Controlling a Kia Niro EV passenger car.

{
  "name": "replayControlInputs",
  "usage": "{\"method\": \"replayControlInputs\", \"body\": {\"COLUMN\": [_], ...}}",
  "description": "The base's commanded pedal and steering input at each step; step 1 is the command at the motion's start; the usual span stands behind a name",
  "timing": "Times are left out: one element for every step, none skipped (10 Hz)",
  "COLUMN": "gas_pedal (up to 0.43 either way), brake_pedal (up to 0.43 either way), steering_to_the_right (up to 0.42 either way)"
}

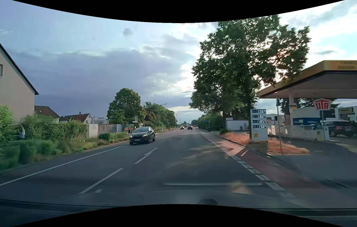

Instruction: Follow the waypoints while adhering to traffic rules and regulations

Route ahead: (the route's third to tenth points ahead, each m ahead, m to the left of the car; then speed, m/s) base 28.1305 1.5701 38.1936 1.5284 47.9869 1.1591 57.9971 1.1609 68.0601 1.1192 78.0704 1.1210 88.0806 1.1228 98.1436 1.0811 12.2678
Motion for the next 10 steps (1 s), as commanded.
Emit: {"method": "replayControlInputs", "body": {"gas_pedal": [0.087,0.087,0.087,0.087,0.087,0.087,0.087,0.087,0.087,0.087], "brake_pedal": [0.000,0.000,0.000,0.000,0.000,0.000,0.000,0.000,0.000,0.000], "steering_to_the_right": [-0.003,-0.003,-0.003,-0.003,-0.003,-0.003,-0.003,-0.003,-0.003,-0.003]}}
